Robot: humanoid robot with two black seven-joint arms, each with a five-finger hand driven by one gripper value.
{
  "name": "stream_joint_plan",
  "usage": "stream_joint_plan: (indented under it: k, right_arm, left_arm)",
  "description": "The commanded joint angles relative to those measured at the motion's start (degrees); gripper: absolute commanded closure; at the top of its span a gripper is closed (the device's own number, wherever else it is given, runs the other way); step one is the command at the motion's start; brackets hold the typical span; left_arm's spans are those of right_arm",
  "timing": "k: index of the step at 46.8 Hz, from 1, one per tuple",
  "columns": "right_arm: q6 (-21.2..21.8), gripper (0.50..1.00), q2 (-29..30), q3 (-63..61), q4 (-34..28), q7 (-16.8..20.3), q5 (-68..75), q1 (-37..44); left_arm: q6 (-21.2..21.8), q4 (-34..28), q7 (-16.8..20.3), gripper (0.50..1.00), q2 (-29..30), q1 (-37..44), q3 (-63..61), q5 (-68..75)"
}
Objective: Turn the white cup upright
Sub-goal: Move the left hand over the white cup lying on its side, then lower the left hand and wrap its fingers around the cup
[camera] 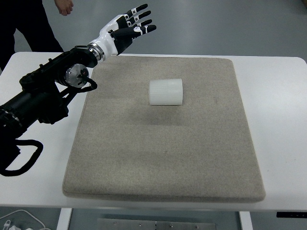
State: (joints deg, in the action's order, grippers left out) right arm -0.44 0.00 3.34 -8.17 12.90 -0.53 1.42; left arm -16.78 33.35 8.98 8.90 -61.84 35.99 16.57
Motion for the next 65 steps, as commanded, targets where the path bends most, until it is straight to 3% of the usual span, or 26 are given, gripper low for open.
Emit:
stream_joint_plan:
  k: [1, 10, 20, 39, 65]
  right_arm:
    - [0.0, 0.57, 0.0, 0.0, 0.0, 0.0, 0.0, 0.1]
    - [0.0, 0.57, 0.0, 0.0, 0.0, 0.0, 0.0, 0.0]
    - [0.0, 0.57, 0.0, 0.0, 0.0, 0.0, 0.0, 0.0]
    - [0.0, 0.57, 0.0, 0.0, 0.0, 0.0, 0.0, 0.0]
    - [0.0, 0.57, 0.0, 0.0, 0.0, -0.1, 0.0, 0.1]
  left_arm:
    - [0.4, 4.7, -0.2, 0.51, 2.3, -0.4, -1.4, 5.3]
    - [0.2, 9.1, -0.7, 0.51, 5.9, -3.6, -6.2, 14.8]
    - [-0.4, 13.5, -4.5, 0.51, 8.3, -7.0, -13.2, 19.9]
    - [-2.4, 22.5, -16.6, 0.51, 9.5, -9.3, -17.0, 26.9]
    - [-2.4, 19.8, -18.6, 0.523, 6.8, -11.6, -23.9, 35.2]
